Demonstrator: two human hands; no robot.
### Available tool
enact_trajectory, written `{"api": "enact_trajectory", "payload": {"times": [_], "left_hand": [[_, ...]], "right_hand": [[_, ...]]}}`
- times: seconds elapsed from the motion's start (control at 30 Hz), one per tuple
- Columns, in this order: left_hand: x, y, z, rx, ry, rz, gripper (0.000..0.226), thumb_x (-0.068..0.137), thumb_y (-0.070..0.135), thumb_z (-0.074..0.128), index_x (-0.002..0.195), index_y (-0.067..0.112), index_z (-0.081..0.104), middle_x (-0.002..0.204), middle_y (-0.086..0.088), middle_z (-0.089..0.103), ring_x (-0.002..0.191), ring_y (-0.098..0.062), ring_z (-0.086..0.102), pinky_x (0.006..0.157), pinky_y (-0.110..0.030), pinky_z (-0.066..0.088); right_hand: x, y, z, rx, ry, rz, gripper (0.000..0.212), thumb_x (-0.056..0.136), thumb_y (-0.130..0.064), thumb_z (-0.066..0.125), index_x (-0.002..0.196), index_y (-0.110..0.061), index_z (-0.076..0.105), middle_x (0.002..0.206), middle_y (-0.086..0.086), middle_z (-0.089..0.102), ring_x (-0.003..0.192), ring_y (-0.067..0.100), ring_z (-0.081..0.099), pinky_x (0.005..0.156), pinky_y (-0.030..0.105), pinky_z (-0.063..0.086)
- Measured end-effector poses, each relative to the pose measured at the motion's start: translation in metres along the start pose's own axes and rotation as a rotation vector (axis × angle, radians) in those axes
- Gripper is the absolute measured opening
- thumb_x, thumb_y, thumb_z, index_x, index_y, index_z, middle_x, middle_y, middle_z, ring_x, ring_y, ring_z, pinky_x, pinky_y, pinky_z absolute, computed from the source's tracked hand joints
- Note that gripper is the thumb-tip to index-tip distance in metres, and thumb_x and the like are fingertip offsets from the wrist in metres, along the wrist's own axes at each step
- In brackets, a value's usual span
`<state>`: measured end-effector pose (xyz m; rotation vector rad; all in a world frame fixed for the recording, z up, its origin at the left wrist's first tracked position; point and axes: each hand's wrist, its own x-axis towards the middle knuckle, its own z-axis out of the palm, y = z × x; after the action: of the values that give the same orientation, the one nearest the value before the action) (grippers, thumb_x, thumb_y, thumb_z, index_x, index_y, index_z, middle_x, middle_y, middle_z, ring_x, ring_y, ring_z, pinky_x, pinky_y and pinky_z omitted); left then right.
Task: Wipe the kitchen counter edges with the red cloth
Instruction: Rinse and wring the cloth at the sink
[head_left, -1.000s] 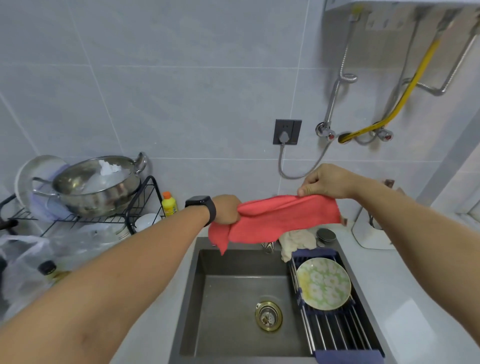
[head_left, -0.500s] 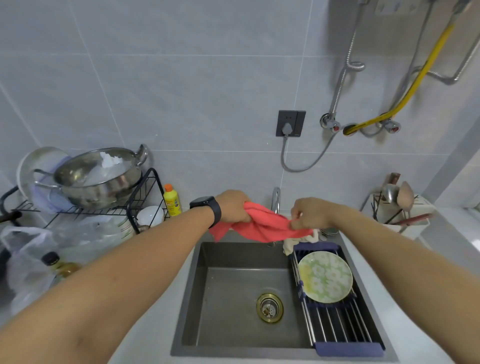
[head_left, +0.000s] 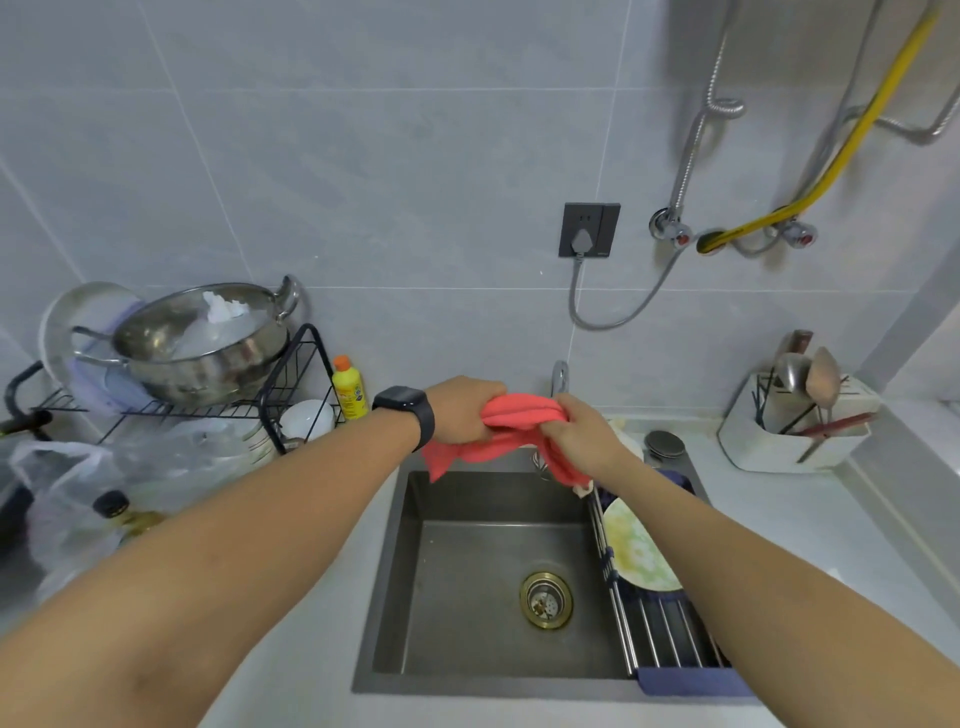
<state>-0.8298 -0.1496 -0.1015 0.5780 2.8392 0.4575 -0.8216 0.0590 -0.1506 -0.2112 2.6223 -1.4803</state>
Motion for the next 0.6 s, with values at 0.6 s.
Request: {"api": "enact_trajectory", "payload": {"times": [0.6], "left_hand": [[-0.013,0.041,0.045,-1.137,0.401,-0.205,0.025,0.085,-0.005,0.052,0.092,0.014,0.067,0.081,-0.002,0.067,0.075,-0.012,0.064,0.069,-0.026,0.053]], "right_hand": [[-0.029,0.002,0.03,0.252,-0.213,-0.272,0.06,0.083,-0.021,0.088,0.134,-0.029,0.058,0.119,-0.002,0.072,0.114,0.018,0.069,0.096,0.032,0.058]]}}
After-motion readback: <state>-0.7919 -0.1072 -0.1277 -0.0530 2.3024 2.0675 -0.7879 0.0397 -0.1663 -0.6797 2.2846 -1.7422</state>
